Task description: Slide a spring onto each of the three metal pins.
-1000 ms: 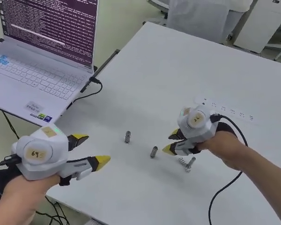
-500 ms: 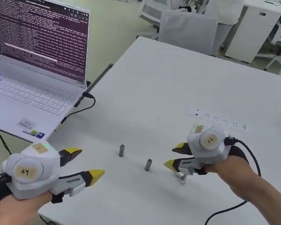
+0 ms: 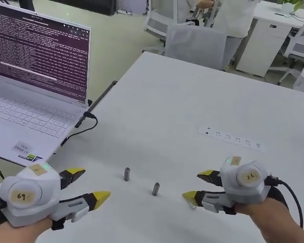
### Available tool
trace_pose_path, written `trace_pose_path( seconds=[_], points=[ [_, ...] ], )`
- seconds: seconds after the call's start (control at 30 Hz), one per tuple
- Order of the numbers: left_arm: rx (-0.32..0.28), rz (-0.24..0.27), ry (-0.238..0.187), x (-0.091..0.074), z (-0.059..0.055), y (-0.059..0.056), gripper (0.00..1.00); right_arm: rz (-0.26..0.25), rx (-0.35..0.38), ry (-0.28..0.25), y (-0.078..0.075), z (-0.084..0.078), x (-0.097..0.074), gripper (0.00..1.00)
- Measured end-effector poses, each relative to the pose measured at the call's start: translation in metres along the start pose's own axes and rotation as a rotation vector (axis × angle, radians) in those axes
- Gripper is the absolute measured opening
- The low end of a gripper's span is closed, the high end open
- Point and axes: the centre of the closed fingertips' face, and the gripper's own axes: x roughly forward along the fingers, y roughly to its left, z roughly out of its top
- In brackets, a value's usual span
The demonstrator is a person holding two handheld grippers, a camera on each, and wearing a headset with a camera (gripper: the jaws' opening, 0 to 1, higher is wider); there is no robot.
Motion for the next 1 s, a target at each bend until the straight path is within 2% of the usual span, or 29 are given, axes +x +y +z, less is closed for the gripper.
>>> trace_pose_path(
  seconds=[0.2,0.4,0.67,1.0],
  points=[
    [0.005,-0.004,-0.004,0.000,0.003,-0.002,0.45,-0.043,0.027,-0.030,-0.001,-0.002,-0.017,0.43],
    [0.013,-0.014,-0.004,0.001,0.006,-0.004,0.46,-0.080,0.088,-0.072,0.002,-0.009,-0.033,0.46],
    [0.013,-0.015,-0.005,0.002,0.006,-0.005,0.47,-0.111,0.132,-0.073,0.005,-0.026,-0.050,0.50],
    [0.011,-0.020,-0.009,0.005,0.008,-0.008,0.48,-0.135,0.170,-0.096,0.008,-0.033,-0.061,0.53]
  ],
)
